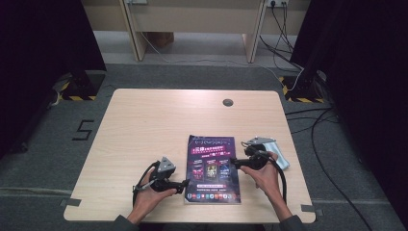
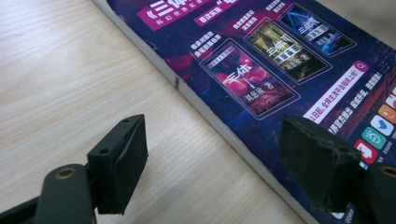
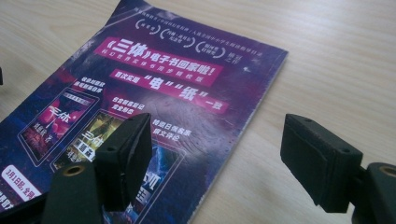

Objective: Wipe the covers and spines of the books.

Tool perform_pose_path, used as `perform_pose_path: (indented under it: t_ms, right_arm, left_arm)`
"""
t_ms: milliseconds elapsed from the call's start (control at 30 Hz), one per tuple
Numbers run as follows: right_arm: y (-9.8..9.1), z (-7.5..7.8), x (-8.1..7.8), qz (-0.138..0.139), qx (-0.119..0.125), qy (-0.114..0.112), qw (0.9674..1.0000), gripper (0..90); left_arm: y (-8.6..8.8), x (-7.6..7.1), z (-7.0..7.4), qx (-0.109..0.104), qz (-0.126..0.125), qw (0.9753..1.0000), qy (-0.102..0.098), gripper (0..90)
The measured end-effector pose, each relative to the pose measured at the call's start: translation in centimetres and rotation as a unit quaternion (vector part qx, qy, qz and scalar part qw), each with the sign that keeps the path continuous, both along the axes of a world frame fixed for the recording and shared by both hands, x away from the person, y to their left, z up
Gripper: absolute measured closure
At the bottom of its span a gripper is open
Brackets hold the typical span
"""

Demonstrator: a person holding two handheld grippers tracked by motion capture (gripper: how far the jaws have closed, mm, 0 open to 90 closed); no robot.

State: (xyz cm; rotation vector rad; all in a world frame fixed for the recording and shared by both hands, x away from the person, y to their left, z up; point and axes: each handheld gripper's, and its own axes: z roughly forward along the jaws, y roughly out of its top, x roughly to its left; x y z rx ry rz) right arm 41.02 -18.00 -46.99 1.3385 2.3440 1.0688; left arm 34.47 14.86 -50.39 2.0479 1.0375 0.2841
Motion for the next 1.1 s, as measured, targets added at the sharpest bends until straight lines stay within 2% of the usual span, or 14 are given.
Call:
perform_pose_path:
  t_ms: [100,200,300,467,600,833,1000,1100]
  right_arm:
    - [0.2,-0.4,0.5,0.002,0.002,0.01,1.0,26.8]
    - [0.4,-1.0,1.2,-0.003,0.017,0.024,0.9996,26.9]
    - [0.6,-1.3,1.6,-0.001,0.015,0.026,0.9995,26.9]
    - [1.0,-2.1,2.4,-0.009,0.01,0.043,0.999,27.0]
    - [0.8,-2.5,2.9,-0.012,0.023,0.047,0.9985,27.2]
    - [1.2,-3.2,3.3,-0.011,0.027,0.051,0.9983,27.4]
    - [1.7,-3.2,3.4,-0.008,0.032,0.051,0.9981,25.4]
    - [1.9,-3.2,3.4,-0.008,0.028,0.052,0.9982,24.9]
  left_arm:
    - [-0.2,0.1,0.0,-0.001,-0.003,1.0,-0.001,24.7]
    - [-0.7,0.3,-0.1,0.003,-0.01,1.0,-0.001,26.6]
    - [-1.0,0.4,-0.2,0.003,-0.012,0.9999,0.001,26.7]
    - [-1.6,0.7,-0.5,0.009,-0.018,0.9998,0.005,29.0]
    - [-1.9,0.9,-0.7,0.011,-0.024,0.9996,0.011,30.2]
    - [-2.3,1.0,-0.8,0.005,-0.028,0.9994,0.018,30.3]
    - [-2.6,1.0,-0.8,0.004,-0.036,0.9992,0.018,29.9]
    - [-2.6,1.0,-0.8,0.004,-0.038,0.9991,0.017,29.9]
